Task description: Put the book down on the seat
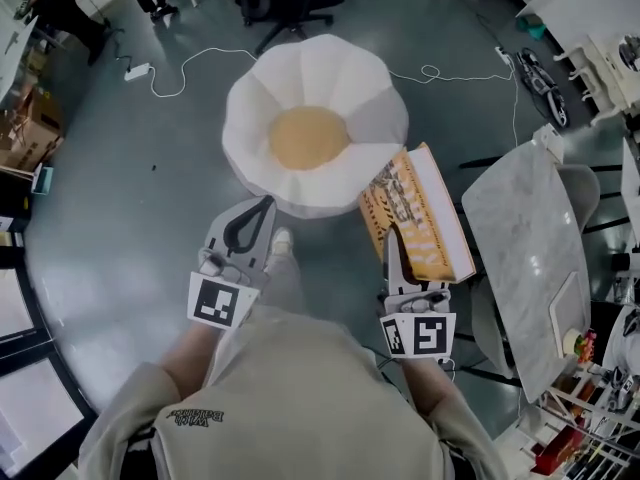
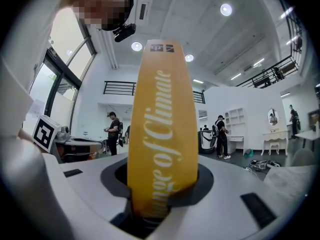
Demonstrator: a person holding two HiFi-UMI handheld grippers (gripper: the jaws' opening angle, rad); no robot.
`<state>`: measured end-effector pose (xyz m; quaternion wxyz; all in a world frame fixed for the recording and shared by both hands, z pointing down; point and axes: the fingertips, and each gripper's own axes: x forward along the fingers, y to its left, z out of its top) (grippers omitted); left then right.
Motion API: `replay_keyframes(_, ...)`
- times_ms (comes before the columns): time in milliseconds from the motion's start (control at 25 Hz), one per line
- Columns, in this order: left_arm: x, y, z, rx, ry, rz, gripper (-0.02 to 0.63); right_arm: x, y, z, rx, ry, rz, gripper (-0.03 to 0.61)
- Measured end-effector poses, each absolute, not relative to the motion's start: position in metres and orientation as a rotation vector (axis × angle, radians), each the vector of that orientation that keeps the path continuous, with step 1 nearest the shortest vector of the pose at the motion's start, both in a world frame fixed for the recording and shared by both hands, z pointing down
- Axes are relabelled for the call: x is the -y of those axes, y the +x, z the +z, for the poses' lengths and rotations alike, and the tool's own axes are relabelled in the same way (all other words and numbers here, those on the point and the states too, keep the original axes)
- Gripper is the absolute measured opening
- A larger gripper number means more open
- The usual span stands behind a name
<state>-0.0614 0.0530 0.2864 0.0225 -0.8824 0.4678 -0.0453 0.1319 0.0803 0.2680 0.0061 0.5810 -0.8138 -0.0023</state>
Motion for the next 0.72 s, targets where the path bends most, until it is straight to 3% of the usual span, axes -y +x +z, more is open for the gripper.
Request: replay_keyframes(720,0.095,-0.119,0.246,-1.383,-2.764,-0.059,0.009,0.068,0.052,0.215,2.560,1.783,-0.104,0.150)
